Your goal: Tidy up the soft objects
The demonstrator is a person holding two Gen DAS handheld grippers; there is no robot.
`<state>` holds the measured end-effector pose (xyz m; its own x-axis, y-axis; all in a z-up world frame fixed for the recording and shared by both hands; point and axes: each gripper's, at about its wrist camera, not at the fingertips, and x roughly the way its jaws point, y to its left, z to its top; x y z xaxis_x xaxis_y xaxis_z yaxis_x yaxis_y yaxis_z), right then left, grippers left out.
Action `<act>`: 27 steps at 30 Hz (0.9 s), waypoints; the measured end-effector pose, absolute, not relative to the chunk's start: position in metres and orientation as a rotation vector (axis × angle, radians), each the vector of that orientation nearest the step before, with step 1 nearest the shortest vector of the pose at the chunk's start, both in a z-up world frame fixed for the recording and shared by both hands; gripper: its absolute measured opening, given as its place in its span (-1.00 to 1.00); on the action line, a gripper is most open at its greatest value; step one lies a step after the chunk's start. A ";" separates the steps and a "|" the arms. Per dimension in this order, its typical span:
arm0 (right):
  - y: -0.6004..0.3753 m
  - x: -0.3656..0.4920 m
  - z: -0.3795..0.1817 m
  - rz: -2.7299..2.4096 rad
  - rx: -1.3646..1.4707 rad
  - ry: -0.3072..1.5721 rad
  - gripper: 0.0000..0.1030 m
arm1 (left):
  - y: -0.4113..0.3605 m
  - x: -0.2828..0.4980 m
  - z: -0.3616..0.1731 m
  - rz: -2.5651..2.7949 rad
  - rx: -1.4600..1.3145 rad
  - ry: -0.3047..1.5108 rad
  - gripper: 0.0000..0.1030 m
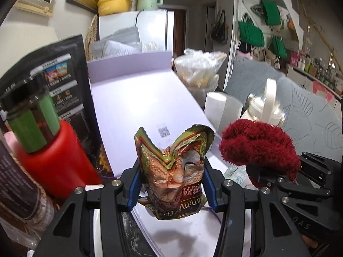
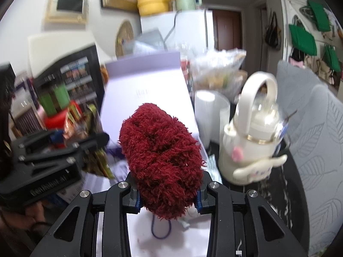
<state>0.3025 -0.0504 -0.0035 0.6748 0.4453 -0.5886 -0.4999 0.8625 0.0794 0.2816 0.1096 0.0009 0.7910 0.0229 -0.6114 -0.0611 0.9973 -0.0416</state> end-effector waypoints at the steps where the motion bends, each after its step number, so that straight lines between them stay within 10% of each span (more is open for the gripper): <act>1: -0.050 0.306 -0.010 0.529 -0.097 0.660 -0.34 | 0.110 0.284 -0.003 0.046 -0.059 0.669 -0.04; 27: -0.037 0.322 -0.052 0.478 -0.165 0.791 0.13 | 0.108 0.318 -0.051 0.068 -0.076 0.876 0.11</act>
